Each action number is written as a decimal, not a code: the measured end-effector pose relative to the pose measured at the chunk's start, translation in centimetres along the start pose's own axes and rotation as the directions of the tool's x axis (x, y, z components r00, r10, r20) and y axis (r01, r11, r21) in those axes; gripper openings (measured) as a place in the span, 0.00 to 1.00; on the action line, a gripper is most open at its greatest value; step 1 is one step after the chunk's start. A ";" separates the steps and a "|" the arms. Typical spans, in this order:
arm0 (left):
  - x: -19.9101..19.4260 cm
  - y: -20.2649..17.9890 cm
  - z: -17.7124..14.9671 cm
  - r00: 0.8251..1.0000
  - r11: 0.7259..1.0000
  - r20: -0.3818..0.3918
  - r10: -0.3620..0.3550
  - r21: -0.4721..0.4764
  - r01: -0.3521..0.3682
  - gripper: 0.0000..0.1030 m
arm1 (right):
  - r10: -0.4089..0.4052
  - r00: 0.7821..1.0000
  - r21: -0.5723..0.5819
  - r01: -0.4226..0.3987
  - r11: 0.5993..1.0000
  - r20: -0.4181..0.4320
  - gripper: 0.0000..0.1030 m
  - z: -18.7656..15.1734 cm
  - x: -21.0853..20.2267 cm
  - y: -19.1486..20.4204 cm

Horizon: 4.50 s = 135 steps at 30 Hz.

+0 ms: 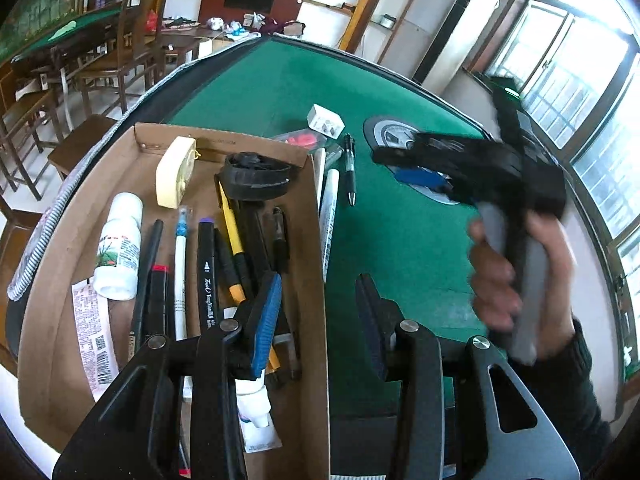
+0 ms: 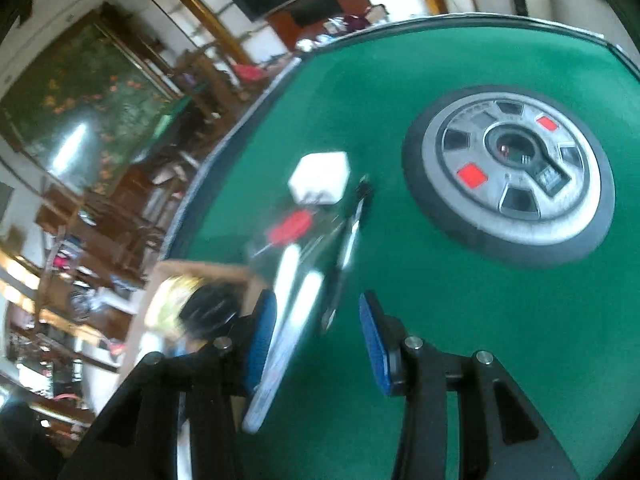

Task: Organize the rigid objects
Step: 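Grasp the black pen beside the dial with the right gripper, then grasp the white PAINT marker with the left gripper while the right holds the pen, then carry the PAINT marker over the tray with the left gripper while the right lifts the pen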

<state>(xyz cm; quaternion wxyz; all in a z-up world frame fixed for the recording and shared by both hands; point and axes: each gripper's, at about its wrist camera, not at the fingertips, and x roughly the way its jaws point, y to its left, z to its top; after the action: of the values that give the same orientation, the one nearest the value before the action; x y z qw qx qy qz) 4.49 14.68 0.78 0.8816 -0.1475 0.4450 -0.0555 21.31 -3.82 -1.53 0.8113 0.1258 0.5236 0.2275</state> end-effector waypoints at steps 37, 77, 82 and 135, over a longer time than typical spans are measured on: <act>5.9 -8.1 4.8 0.984 0.971 -0.133 0.122 0.221 -0.090 0.37 | 0.037 0.999 0.064 -0.035 0.997 -0.030 0.05 -0.8 0.1 -7.8; 13.0 -7.2 3.4 0.944 0.988 -0.299 0.142 0.092 -0.120 0.14 | -0.194 0.979 -0.109 0.201 0.974 0.066 0.30 -1.6 0.7 -3.5; 11.7 -8.5 1.3 0.951 0.987 -0.276 0.142 0.111 -0.116 0.14 | -0.259 0.962 -0.136 0.268 0.954 0.082 0.17 -1.9 0.7 -3.5; -1.1 -0.6 2.0 0.990 0.979 -0.087 -0.108 -0.182 0.091 0.13 | -0.198 0.976 -0.069 0.205 0.976 0.095 0.06 -2.4 -1.4 -5.4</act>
<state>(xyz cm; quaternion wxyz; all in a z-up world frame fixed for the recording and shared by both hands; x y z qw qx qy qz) 5.43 14.82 2.92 0.8385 -0.2449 0.4822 -0.0666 19.96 -9.23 -3.81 0.8567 0.0500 0.4883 0.1586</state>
